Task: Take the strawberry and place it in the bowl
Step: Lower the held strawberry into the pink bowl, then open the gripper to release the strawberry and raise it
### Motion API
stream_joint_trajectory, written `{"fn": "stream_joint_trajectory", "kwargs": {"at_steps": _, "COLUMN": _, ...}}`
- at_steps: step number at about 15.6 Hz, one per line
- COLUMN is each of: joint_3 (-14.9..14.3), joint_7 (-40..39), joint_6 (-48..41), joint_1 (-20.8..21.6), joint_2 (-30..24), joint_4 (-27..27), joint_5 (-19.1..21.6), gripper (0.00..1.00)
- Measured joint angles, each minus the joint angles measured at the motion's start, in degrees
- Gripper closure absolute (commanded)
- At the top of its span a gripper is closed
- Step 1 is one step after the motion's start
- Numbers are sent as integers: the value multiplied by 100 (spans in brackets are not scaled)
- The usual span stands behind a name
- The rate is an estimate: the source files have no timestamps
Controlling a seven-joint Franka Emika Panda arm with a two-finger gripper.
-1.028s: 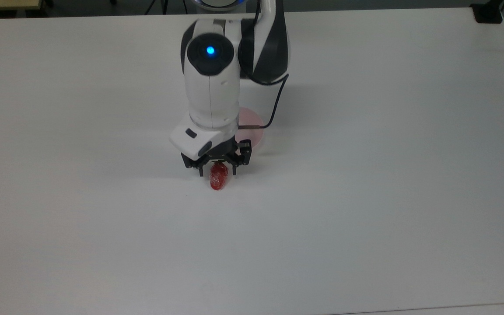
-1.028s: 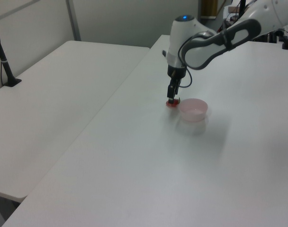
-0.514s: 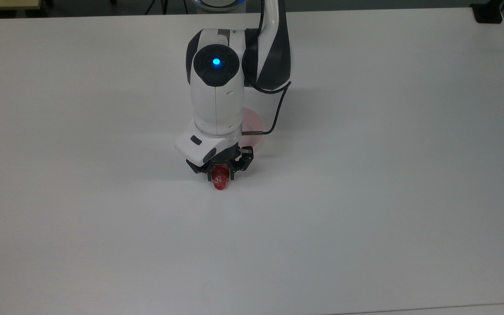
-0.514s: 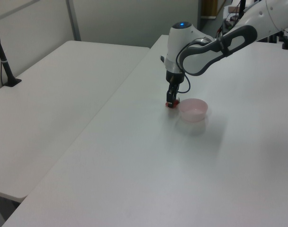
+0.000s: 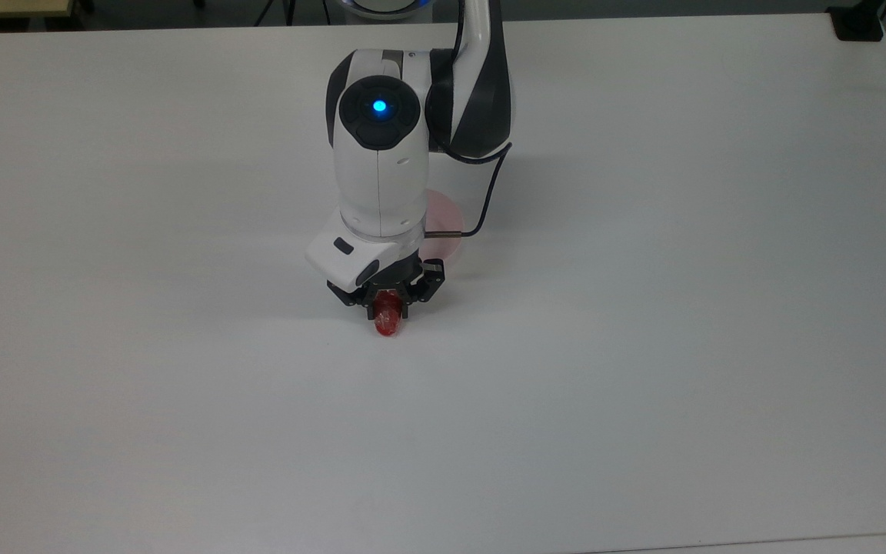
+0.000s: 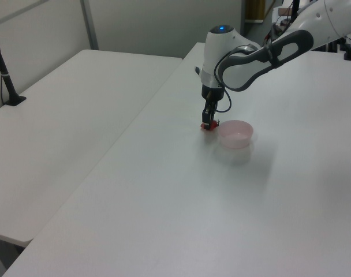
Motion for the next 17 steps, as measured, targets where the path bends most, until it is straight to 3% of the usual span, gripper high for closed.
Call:
{"fn": "stream_joint_trajectory", "kwargs": {"at_steps": 5, "joint_3": 0, "joint_7": 26, "joint_6": 4, "joint_1": -7, "joint_2": -170, "joint_4": 126, "joint_5": 3, "gripper": 71}}
{"fn": "stream_joint_trajectory", "kwargs": {"at_steps": 9, "joint_3": 0, "joint_7": 28, "joint_6": -191, "joint_1": 32, "joint_2": -780, "joint_4": 107, "joint_5": 3, "gripper": 70}}
{"fn": "stream_joint_trajectory", "kwargs": {"at_steps": 15, "joint_3": 8, "joint_7": -124, "joint_6": -653, "joint_1": 272, "joint_2": -1184, "joint_4": -663, "joint_5": 2, "gripper": 59}}
{"fn": "stream_joint_trajectory", "kwargs": {"at_steps": 16, "joint_3": 8, "joint_7": -182, "joint_6": -785, "joint_1": 334, "joint_2": -1223, "joint_4": -813, "joint_5": 2, "gripper": 42}}
{"fn": "stream_joint_trajectory", "kwargs": {"at_steps": 17, "joint_3": 8, "joint_7": -198, "joint_6": -851, "joint_1": 356, "joint_2": -1241, "joint_4": -865, "joint_5": 2, "gripper": 1}}
